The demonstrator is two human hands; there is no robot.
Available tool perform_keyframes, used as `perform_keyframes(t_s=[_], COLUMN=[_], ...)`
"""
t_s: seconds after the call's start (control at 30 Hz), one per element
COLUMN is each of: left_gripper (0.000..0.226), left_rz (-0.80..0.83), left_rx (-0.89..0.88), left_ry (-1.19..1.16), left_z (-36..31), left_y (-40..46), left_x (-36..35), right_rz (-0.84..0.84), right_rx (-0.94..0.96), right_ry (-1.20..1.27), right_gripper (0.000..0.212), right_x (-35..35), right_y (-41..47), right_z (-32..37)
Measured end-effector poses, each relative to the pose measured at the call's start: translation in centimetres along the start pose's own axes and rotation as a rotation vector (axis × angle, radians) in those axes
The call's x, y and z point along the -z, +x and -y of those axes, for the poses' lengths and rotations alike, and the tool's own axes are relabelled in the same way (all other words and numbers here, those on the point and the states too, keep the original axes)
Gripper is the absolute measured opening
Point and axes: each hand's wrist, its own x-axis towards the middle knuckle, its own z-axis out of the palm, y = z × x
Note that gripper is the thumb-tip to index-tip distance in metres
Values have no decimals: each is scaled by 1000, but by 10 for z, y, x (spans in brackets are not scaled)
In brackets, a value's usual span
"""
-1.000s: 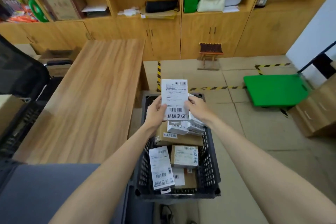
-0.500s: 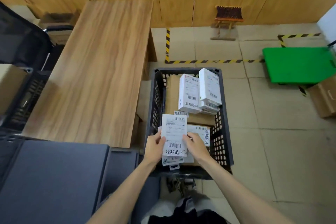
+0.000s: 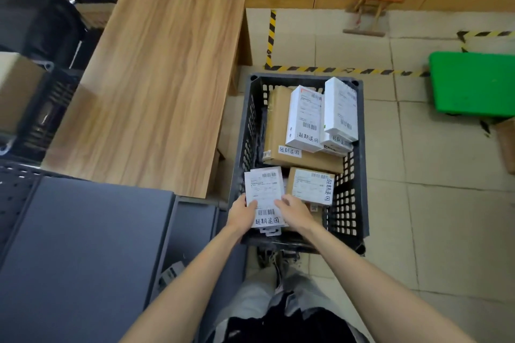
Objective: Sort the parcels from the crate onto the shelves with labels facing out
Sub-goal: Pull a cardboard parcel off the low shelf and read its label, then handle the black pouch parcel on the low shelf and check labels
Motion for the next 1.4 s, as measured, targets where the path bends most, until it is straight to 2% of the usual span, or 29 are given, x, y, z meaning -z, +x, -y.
perform_keyframes(t_s=[0.17, 0.23, 0.33, 0.43, 0.57, 0.73, 0.93, 1.1, 1.4], left_gripper=[31, 23, 17, 29, 36, 36, 46, 41, 50], left_rz=[-64, -117, -235, -390, -490, -660, -813, -866, -963], left_rx=[-146, -186, -228, -255, -164, -23, 173, 307, 513], left_ry=[181, 234, 297, 399, 317, 240, 165, 185, 172], left_z=[-37, -55, -78, -88, -69, -19, 54, 100, 194], left_y=[-14, -22, -37, -57, -89, -141, -209, -265, -354], left_x=[11, 20, 39, 56, 61, 48, 48, 38, -6], right_rz=[7, 9, 1, 26, 140, 216, 320, 432, 603], right_rx=[103, 176, 331, 492, 705, 960, 1171, 1277, 1349], right_ry=[-169, -267, -444, -626, -868, -1171, -1278, -1377, -1463], right_gripper=[21, 22, 24, 25, 26, 31, 30, 35, 44], right_x=[23, 34, 49, 55, 44, 9, -46, -89, -169], right_y=[2, 2, -1, -7, -20, -46, -90, -131, -206], right_z=[21, 40, 78, 115, 141, 140, 123, 105, 41])
